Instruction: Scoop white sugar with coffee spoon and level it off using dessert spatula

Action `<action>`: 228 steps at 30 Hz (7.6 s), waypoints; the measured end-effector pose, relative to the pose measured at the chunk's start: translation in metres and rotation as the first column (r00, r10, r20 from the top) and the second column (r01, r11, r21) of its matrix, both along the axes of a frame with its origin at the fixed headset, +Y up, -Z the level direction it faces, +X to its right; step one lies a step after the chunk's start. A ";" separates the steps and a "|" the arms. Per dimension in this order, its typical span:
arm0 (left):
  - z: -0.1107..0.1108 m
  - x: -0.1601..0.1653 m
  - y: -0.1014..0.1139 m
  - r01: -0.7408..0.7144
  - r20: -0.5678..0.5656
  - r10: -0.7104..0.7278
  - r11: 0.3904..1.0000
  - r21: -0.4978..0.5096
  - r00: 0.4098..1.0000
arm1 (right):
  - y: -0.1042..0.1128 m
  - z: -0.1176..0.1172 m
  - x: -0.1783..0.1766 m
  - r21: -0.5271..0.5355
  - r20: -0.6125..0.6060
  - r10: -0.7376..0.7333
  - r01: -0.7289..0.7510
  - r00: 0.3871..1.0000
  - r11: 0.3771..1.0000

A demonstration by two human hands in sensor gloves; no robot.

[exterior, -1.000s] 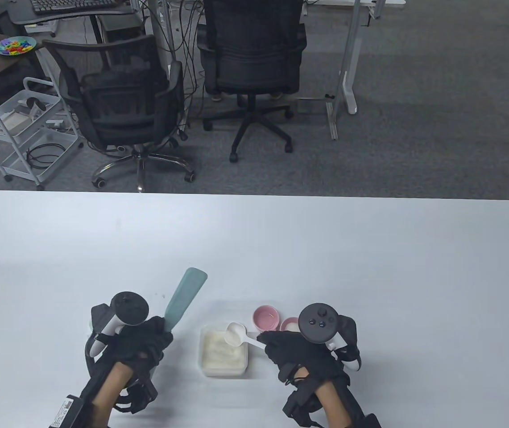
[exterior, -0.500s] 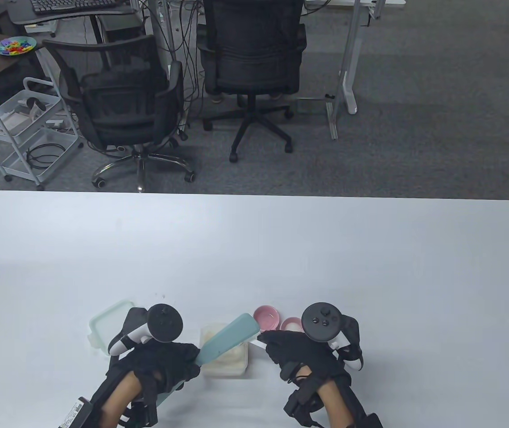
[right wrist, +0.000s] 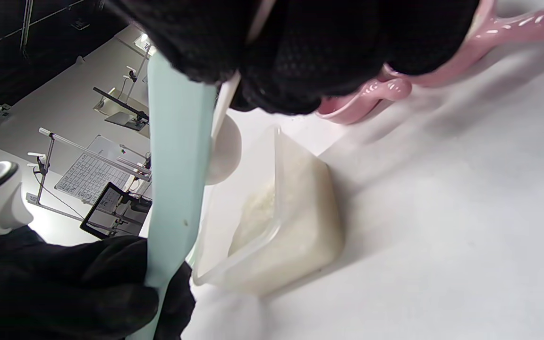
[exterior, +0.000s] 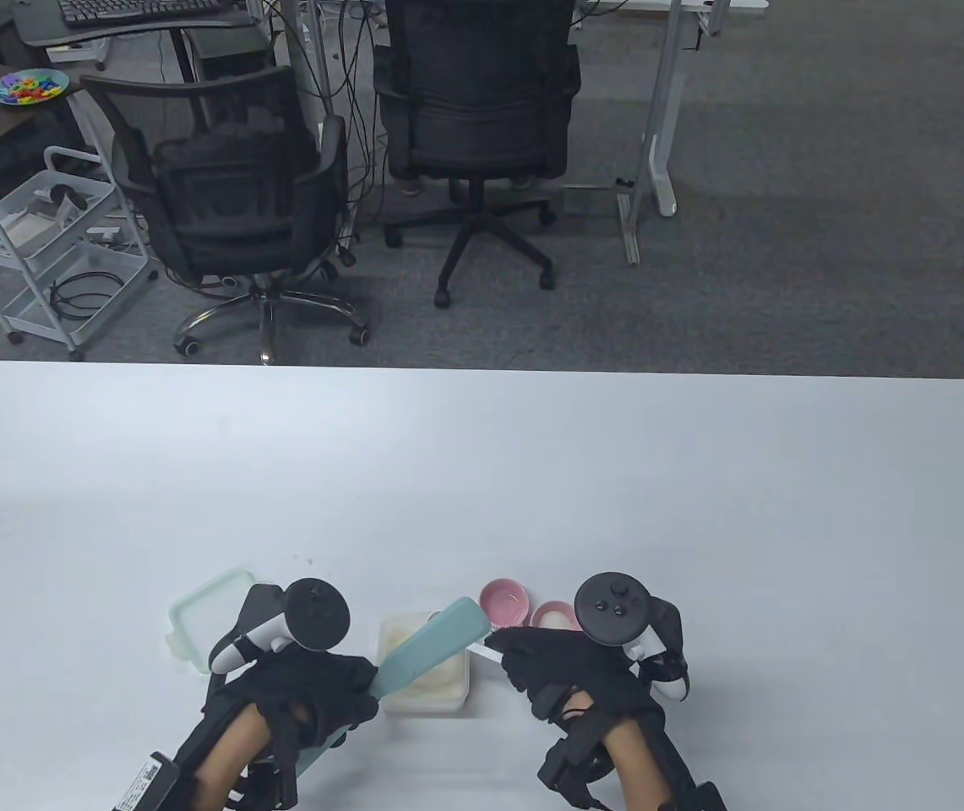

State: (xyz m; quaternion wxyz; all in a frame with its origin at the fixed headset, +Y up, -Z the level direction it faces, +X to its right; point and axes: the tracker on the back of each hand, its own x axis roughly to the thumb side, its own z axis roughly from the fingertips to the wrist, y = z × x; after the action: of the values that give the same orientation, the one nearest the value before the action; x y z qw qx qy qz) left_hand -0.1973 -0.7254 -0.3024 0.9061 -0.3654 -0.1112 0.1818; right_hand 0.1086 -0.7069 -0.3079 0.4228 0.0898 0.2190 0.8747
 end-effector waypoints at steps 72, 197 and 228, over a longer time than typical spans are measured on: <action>-0.012 -0.034 0.007 0.526 -0.490 -0.349 0.800 0.289 0.799 | 0.001 -0.001 0.007 -0.023 -0.026 -0.041 0.040 0.999 0.999; -0.001 0.021 -0.012 0.177 -0.027 -0.189 0.847 0.502 0.982 | 0.020 0.010 -0.015 0.348 0.154 0.232 -0.273 0.960 0.897; -0.004 0.034 -0.027 0.205 -0.004 -0.227 0.873 0.443 0.974 | -0.007 0.018 -0.064 0.437 0.003 0.580 -0.522 0.815 0.732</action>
State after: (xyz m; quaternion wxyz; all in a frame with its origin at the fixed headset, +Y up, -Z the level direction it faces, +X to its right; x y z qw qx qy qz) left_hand -0.1629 -0.7521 -0.3067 0.9768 -0.1653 -0.1296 0.0407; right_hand 0.0446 -0.7141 -0.2898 0.0989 0.1674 0.0708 0.9784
